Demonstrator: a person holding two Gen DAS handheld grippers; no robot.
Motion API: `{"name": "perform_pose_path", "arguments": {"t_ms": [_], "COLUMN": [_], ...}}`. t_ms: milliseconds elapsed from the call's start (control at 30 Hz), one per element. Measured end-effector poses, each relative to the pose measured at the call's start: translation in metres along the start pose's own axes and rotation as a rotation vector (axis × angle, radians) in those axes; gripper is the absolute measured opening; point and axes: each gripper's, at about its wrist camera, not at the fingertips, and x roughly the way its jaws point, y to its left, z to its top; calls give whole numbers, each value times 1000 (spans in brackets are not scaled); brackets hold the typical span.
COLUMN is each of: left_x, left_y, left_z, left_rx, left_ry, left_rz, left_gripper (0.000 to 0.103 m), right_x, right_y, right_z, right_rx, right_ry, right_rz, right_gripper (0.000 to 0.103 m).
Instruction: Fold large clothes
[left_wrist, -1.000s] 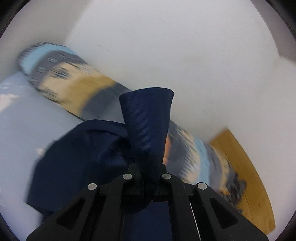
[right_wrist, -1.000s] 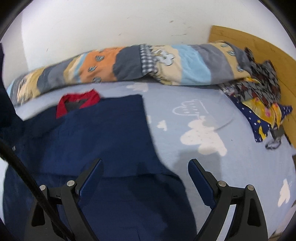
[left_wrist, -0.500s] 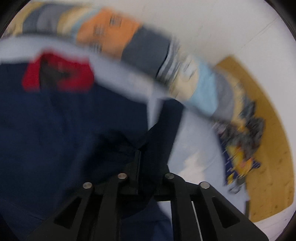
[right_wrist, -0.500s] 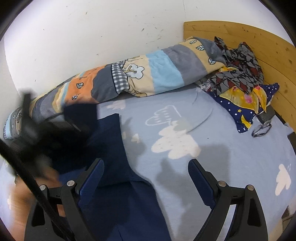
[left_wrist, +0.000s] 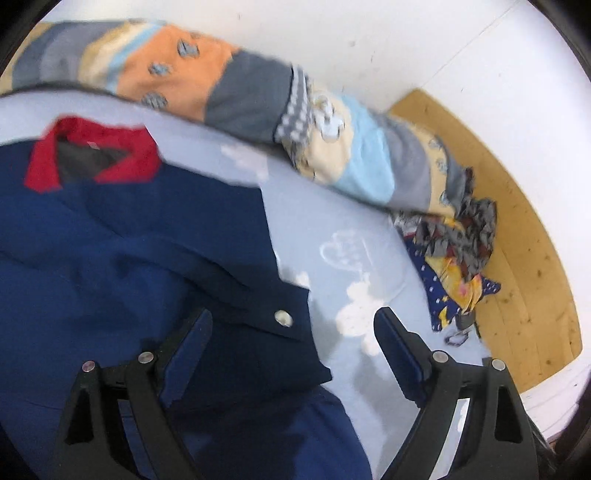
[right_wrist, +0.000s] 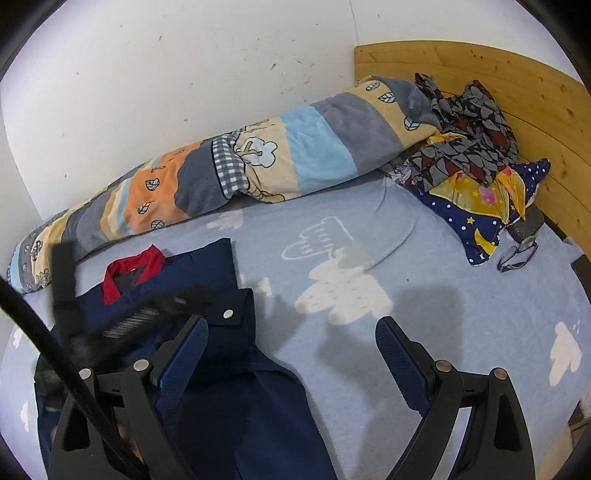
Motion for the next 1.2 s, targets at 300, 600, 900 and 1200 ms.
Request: {"name": "perform_pose_path", "arguments": {"t_ms": [300,600,900,1200], "left_x": [-78,-115,-109,-147], "left_y": [119,232,244,223], "left_z": [13,-3,2,-14], "left_rx": [70,17,24,92], "left_ry": [-156,-95,-62,-163], "left_rz": [529,722,777,850], "left_gripper": [88,88,92,94], "right_x": [10,9,13,8], "right_y": [8,22,38,55], "right_z": [-6,-9,-16,-26], "right_rx": [-21,-54,-99,-156], "right_ry": [38,38,51,61], "right_rz": [24,34,46,76], "right_gripper": [95,95,95,95]}}
